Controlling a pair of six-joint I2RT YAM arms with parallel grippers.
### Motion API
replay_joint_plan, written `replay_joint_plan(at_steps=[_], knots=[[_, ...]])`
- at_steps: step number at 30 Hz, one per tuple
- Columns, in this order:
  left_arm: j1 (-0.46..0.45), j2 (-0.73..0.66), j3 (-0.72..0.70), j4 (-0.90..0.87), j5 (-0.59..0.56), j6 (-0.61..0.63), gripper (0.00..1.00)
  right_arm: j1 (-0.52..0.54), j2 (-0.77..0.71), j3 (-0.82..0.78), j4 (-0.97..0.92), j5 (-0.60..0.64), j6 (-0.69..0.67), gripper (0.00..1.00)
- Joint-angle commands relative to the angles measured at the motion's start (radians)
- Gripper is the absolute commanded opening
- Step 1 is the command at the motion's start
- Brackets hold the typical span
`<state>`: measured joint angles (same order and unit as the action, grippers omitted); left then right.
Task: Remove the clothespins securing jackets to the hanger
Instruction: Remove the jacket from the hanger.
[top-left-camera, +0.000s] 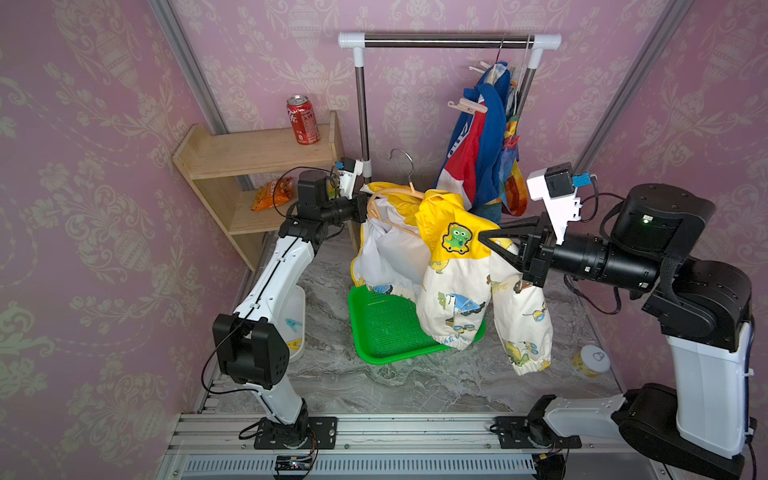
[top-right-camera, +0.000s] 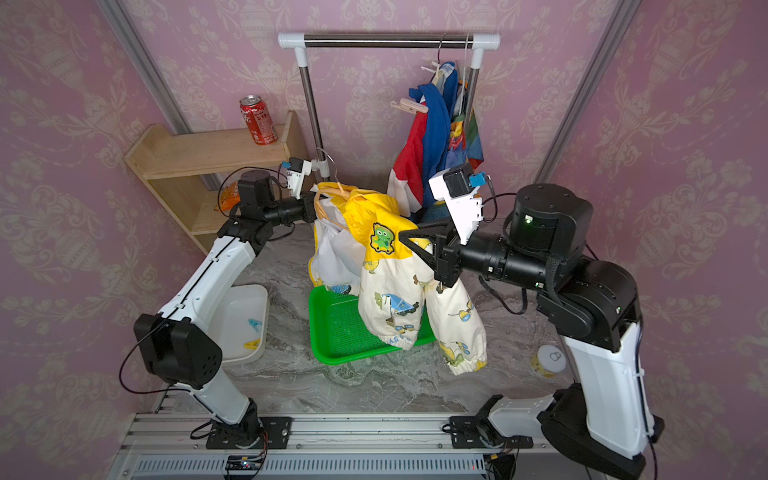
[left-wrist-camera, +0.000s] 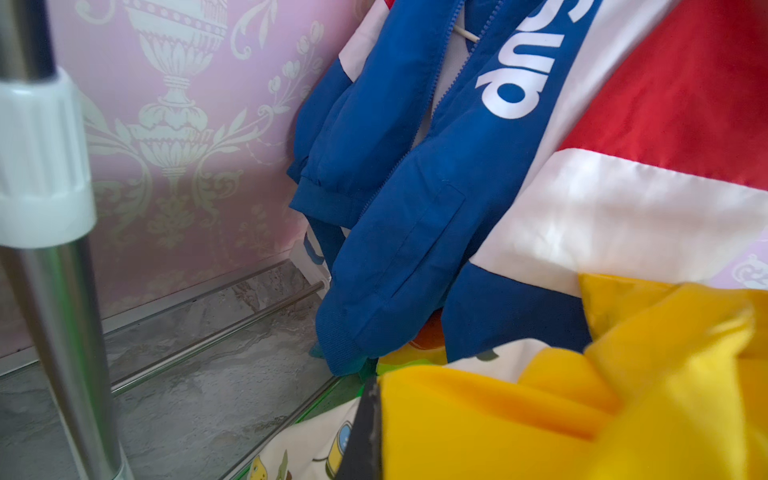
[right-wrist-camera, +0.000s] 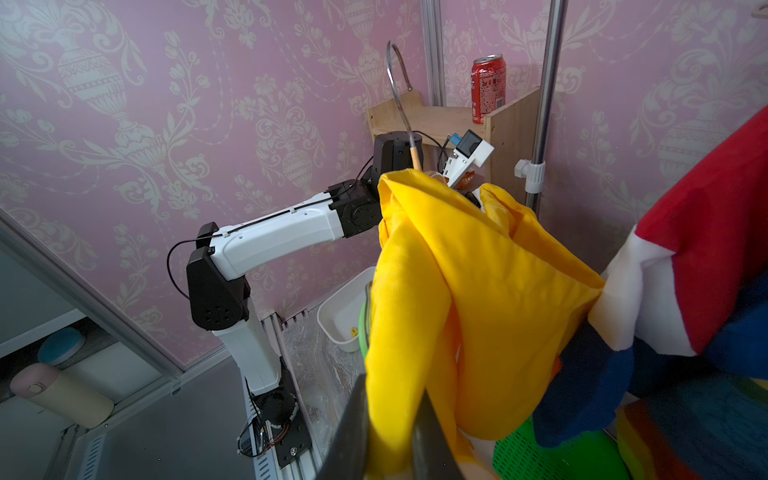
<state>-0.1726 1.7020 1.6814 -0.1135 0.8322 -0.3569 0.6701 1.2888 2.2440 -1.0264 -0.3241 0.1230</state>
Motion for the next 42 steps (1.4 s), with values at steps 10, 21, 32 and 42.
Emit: replay_joint_plan(at_steps=[10,21,32,42], knots=[[0.083,0.050,-0.228,0.240,0.028,-0.260,0.00,0.028,-0.290,-0.099,0.403,0.172,-0.068,0.00],[0.079,0.082,-0.242,0.270,0.016,-0.276,0.00,0.075,-0.291,-0.129,0.616,0.028,-0.004,0.00],[0.070,-0.032,-0.389,0.231,-0.051,-0.255,0.00,0.079,-0.292,-0.222,0.742,0.360,-0.097,0.00],[-0.036,-0.248,-0.558,-0.053,-0.220,-0.144,0.00,0.077,-0.150,-0.270,0.824,0.449,-0.099,0.00]])
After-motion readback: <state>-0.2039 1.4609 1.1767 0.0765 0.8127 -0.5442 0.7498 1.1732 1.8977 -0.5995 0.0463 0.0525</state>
